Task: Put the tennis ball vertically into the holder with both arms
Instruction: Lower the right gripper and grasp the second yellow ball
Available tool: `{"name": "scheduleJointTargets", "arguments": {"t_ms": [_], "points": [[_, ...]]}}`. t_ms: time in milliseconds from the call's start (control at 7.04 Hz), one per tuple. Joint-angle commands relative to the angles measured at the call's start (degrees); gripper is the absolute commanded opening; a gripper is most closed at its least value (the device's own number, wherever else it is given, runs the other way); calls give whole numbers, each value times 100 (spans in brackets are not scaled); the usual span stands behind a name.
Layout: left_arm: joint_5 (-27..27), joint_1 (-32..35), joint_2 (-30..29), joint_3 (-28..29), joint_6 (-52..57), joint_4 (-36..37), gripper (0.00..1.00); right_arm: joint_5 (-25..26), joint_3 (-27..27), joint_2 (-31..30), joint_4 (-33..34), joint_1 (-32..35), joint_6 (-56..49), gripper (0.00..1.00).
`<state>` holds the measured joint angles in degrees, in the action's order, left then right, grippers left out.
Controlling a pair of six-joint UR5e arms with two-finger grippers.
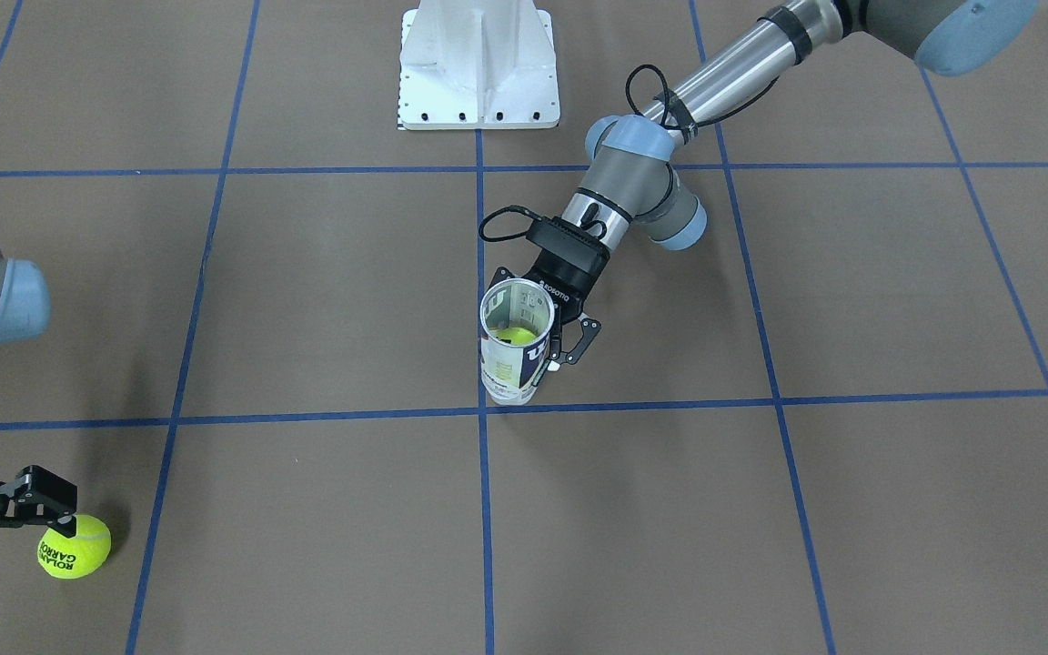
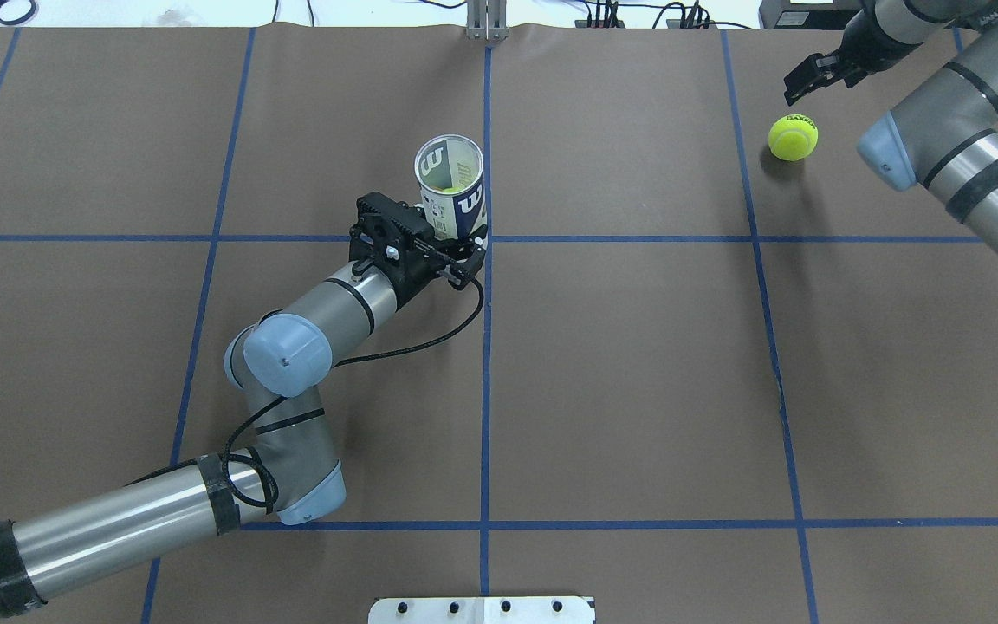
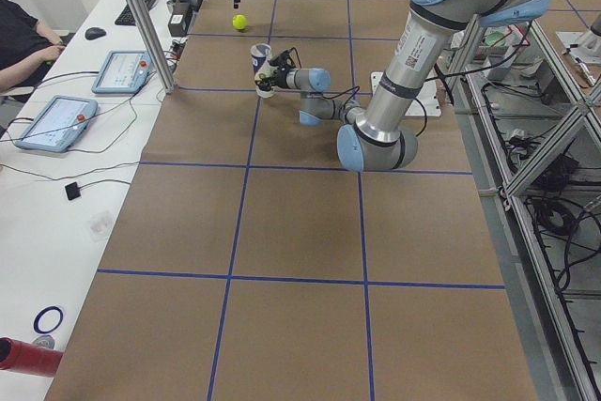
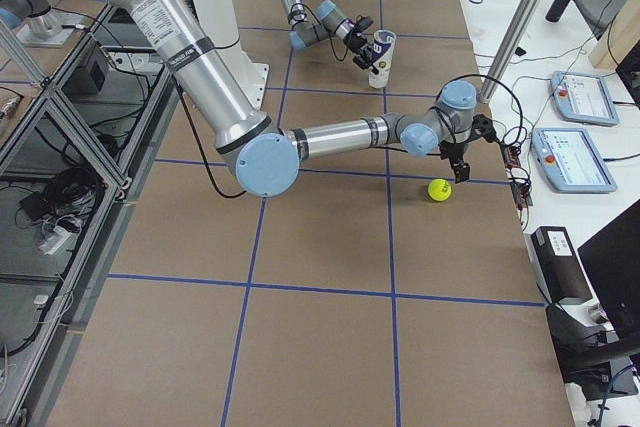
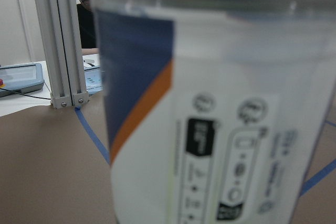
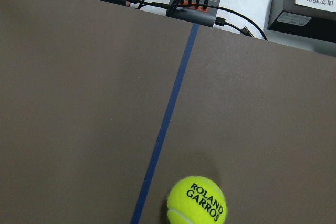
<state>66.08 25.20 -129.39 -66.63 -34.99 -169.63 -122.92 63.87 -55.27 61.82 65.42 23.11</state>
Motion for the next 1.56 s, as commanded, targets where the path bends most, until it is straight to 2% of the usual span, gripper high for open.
{"name": "scheduleJointTargets", "arguments": {"t_ms": [0, 852, 1278, 1420], "points": [[1, 20, 1, 1, 1, 0, 75, 49, -172, -10, -73, -169, 9, 99], [19, 64, 1, 1, 1, 0, 75, 321, -848, 252, -100, -346, -26, 99], [19, 81, 1, 1, 1, 0, 75, 436, -1245, 306, -530, -425, -17, 99], [19, 99, 1, 1, 1, 0, 75, 436, -1245, 306, -530, -425, -9, 93]]}}
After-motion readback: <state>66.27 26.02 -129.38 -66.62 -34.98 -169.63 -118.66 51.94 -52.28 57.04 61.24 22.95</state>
